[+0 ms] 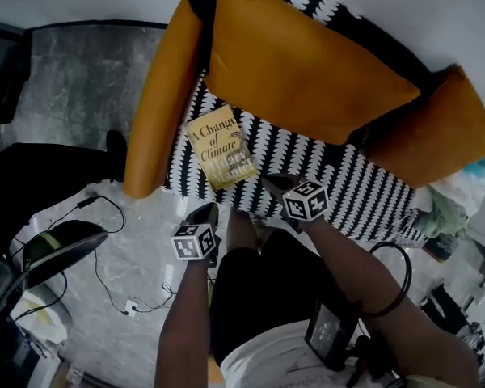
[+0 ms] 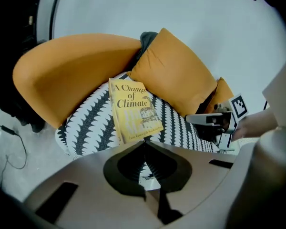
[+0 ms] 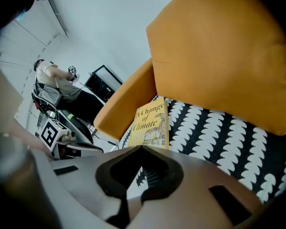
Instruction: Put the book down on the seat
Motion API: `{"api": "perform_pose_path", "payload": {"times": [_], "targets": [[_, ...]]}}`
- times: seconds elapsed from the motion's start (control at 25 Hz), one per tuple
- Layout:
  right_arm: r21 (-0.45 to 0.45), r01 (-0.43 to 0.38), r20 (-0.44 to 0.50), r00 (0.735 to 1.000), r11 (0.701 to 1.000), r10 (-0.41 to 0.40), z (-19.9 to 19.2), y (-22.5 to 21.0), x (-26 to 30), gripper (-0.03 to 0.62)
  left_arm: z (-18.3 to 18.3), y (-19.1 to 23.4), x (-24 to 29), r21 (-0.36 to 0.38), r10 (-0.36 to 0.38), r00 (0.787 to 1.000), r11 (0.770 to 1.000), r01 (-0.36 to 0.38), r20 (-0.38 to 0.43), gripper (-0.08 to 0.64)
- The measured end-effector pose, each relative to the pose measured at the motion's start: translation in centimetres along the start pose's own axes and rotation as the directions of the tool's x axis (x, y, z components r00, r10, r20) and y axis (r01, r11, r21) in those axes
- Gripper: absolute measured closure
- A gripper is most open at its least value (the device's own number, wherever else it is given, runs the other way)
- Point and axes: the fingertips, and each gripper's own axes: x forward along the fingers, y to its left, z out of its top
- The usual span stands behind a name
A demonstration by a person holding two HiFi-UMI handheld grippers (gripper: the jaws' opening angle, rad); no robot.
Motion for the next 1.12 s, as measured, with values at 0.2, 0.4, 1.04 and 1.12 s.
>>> {"api": "perform_pose_path", "payload": {"times": [0.2,0.4,1.04,1.12], "targets": [[0.009,-0.002,0.069,0.998,1.0,0.002,0.7,2.4,-4.2,0.577,-1.1,-2.2,-3.2,0.071,-0.012,1.0,0.997,0.011,0.01,0.544],[-0.005,0.0,0.102,0.995,1.0,0.0,1.4,3.7,-7.3,0.577,0.1,-4.8,-5.9,0.096,-0.015,0.998,0.995,0.009,0.065,0.545],[-0.139,-0.056,0.176,0.981,0.989,0.08,4.9,13.6,-16.0,0.577,3.2,-11.4,-16.5,0.139,-0.045,0.98,0.99,0.018,0.191,0.548],[-0.154,-0.061,0.194,0.977,0.986,0.091,5.9,14.7,-17.1,0.577,4.0,-12.1,-17.7,0.148,-0.051,0.977,0.989,0.02,0.209,0.547]]}}
